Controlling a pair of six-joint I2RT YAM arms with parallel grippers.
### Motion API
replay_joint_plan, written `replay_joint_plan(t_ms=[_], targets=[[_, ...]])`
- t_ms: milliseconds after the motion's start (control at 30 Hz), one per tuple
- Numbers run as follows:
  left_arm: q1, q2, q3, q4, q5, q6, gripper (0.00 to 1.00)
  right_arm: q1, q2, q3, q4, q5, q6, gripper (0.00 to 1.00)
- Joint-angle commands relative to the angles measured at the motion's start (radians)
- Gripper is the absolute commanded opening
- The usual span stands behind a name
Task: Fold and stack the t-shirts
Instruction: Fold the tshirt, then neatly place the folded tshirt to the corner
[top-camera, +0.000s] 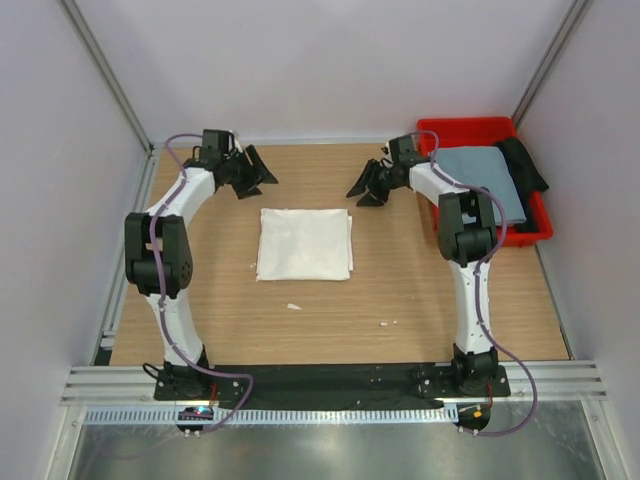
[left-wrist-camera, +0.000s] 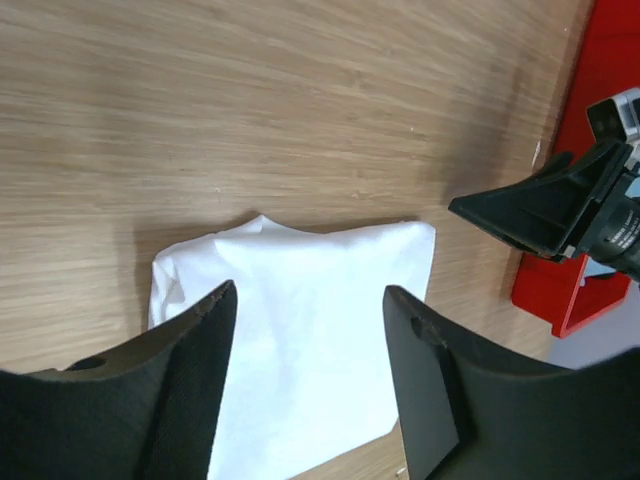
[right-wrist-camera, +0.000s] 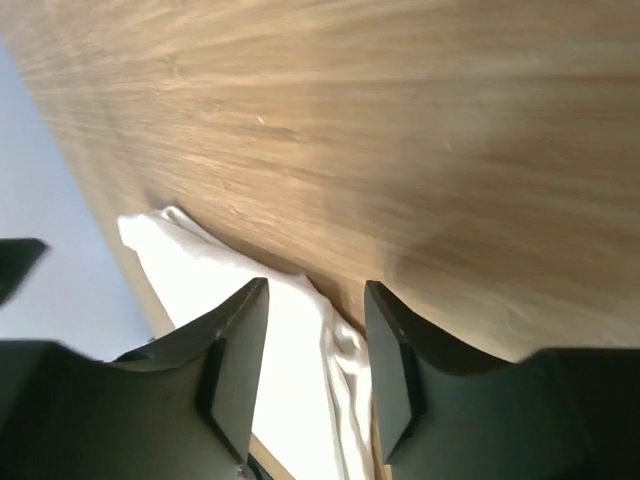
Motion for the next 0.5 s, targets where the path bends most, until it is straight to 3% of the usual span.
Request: replay_joint_plan(t_ms=[0,167,467], targets=[[0.005,-0.056,0.055,-0.164,-0.141,0.188,0.64,0.002,-0.117,0.037,-0.196,0.102,-0.119,0.51],[0.003,0.032,0.107,-0.282,-0.191,0.325,0.72,0.006,-0.252,-0.061,-0.198,0.078,-0.119,0.55],[-0.027,0.113,0.066,-0.166,-0.154,0.395,0.72,0.005,-0.464,-0.322,-0.179,0.061,-0.187,0.55]])
